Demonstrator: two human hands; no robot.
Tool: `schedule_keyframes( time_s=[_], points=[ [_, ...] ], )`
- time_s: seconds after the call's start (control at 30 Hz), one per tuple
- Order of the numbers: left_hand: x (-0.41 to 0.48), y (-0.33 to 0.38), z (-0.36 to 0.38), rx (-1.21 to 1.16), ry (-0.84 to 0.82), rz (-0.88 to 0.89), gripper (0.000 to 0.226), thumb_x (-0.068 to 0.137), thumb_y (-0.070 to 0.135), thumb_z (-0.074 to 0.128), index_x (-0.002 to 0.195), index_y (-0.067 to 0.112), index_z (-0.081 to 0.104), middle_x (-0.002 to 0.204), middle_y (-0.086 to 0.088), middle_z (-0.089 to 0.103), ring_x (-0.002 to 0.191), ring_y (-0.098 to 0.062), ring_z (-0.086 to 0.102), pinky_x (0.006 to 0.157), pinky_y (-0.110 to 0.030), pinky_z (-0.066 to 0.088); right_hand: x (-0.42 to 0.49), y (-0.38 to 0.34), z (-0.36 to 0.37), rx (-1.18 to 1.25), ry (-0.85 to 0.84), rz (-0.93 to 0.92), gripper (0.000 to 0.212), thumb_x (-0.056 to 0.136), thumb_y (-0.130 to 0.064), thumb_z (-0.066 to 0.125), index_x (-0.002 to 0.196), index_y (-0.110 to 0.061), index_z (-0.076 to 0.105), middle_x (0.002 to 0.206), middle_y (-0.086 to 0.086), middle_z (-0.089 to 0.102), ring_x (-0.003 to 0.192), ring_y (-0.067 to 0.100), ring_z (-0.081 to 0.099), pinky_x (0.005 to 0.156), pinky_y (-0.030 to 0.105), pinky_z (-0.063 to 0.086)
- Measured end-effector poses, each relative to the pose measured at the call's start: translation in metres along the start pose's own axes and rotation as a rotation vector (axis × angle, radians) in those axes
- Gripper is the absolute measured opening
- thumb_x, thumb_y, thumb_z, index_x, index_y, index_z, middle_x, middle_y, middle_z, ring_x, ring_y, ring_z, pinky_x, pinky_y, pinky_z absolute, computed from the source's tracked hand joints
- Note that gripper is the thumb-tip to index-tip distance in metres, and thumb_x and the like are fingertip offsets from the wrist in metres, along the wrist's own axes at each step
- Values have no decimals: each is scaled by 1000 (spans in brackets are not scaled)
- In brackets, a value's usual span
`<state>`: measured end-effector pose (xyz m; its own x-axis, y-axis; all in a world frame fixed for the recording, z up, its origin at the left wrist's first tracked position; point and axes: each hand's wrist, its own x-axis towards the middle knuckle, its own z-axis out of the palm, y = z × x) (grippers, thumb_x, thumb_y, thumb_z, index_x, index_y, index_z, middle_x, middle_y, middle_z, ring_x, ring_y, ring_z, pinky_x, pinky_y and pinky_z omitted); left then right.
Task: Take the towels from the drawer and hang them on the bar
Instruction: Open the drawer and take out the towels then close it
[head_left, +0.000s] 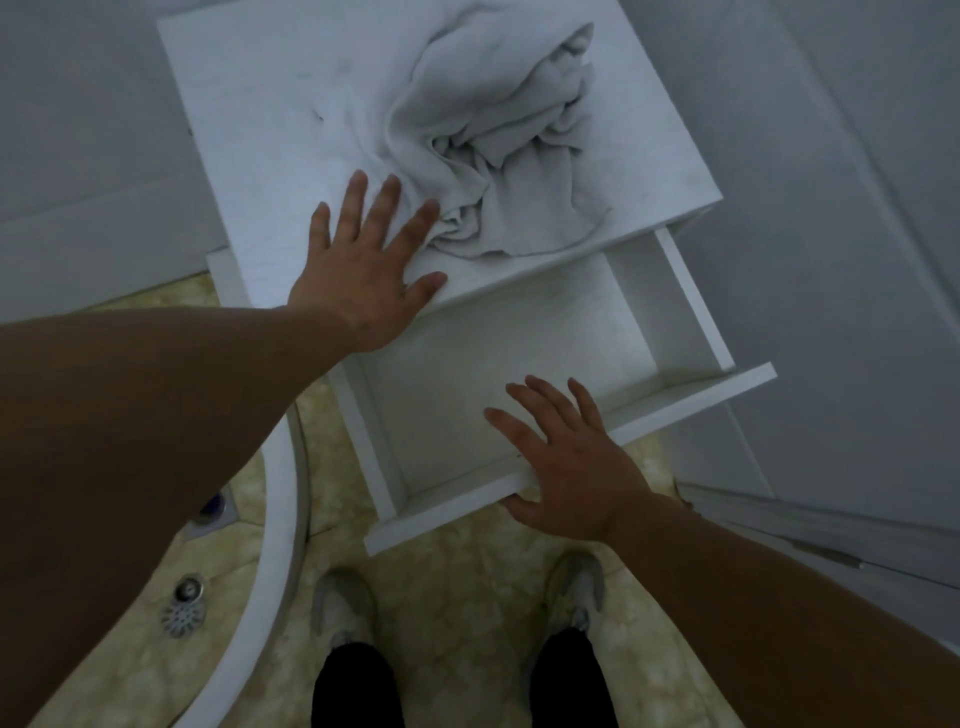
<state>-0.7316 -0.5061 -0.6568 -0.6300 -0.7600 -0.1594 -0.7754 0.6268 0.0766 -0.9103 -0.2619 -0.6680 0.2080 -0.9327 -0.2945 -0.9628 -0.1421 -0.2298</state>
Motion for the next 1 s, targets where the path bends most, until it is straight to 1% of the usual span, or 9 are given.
schedule_keyframes(
  time_s=[0.23, 0.37, 0.47, 0.6, 0.77, 0.9, 1.0],
  points=[
    [1, -3, 3, -4, 24, 5, 71, 92, 74, 12, 152, 45, -12, 165, -1, -13, 149, -26, -20, 120, -56, 0, 14, 2, -5, 17, 66, 28, 98, 77, -68, 58, 155, -30, 15, 162, 13, 18, 152, 33, 7, 119, 64, 9],
    [1, -3, 3, -10, 27, 1, 70, 92, 73, 13, 152, 45, -11, 165, 0, -12, 149, -26, -20, 120, -56, 0, 26, 5, -9, 5, 80, 78, 106, 73, -73, 60, 157, -32, 9, 164, 12, 11, 153, 33, 1, 119, 64, 4],
    [0, -3, 3, -5, 28, 0, 71, 92, 73, 13, 153, 45, -10, 165, 0, -11, 149, -26, -19, 120, -56, 0, 35, 8, -14, 4, 106, 121, 114, 68, -78, 61, 157, -32, 8, 164, 11, 9, 153, 33, 0, 119, 64, 1],
    [0, -2, 2, -8, 27, 0, 71, 92, 72, 14, 153, 44, -9, 165, -1, -10, 150, -26, -18, 120, -56, 1, 47, 10, -19, -2, 98, 146, 117, 67, -80, 61, 157, -34, 2, 166, 10, 0, 153, 32, -9, 119, 62, -5],
    [1, -3, 3, -14, 35, 6, 72, 92, 73, 17, 153, 44, -8, 166, -1, -9, 150, -27, -17, 120, -56, 1, 65, 16, -28, 3, 124, 140, 121, 65, -78, 66, 157, -35, 0, 165, 12, -2, 152, 34, -9, 119, 62, -6],
    [1, -4, 3, 1, 34, 6, 73, 91, 73, 16, 153, 43, -9, 165, -1, -10, 150, -27, -17, 120, -57, 1, 78, 22, -38, 11, 145, 144, 124, 63, -77, 68, 157, -36, -3, 166, 9, -7, 152, 31, -12, 119, 63, -4],
    [2, -5, 3, 4, 28, 6, 74, 91, 74, 18, 153, 44, -9, 165, 0, -11, 150, -27, -17, 120, -57, 1, 87, 24, -44, -11, 163, 154, 124, 64, -78, 66, 157, -35, -2, 166, 7, -5, 153, 31, -12, 119, 63, -4]
  ],
)
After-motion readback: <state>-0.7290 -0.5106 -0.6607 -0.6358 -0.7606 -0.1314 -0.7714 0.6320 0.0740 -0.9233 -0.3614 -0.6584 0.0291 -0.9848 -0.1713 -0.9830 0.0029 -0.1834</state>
